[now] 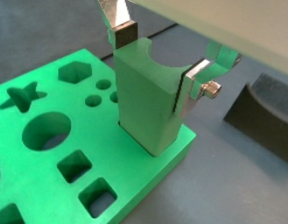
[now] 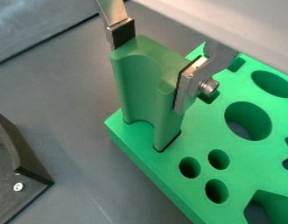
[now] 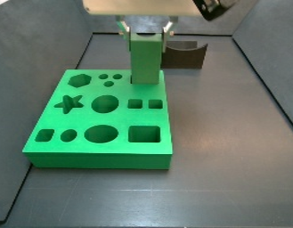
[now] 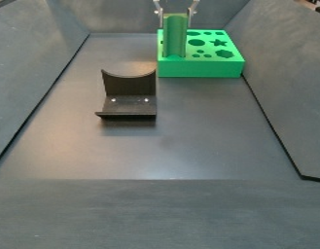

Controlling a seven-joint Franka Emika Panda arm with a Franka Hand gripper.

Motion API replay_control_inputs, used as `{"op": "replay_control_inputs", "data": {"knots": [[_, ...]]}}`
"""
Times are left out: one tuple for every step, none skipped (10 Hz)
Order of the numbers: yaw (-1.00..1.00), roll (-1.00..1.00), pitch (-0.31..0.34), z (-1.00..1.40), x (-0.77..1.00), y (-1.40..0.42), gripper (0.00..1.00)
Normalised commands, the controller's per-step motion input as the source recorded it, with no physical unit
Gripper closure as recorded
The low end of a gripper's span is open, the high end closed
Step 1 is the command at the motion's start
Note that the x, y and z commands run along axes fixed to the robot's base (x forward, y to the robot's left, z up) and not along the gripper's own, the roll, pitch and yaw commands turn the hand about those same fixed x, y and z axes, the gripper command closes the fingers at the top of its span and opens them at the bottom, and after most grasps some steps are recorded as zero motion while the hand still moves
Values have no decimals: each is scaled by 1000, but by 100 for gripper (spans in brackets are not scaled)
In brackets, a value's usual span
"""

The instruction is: Insert the arch object.

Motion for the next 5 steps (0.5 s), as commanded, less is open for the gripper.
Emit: {"op": "replay_control_inputs", "data": {"knots": [[0, 0, 0, -863, 123, 0, 100], [0, -6, -110, -1000, 0, 0, 100], [0, -30, -117, -911, 0, 0, 100], [0, -87, -74, -49, 0, 14, 100], [0, -27, 0, 0, 0, 23, 100]]}}
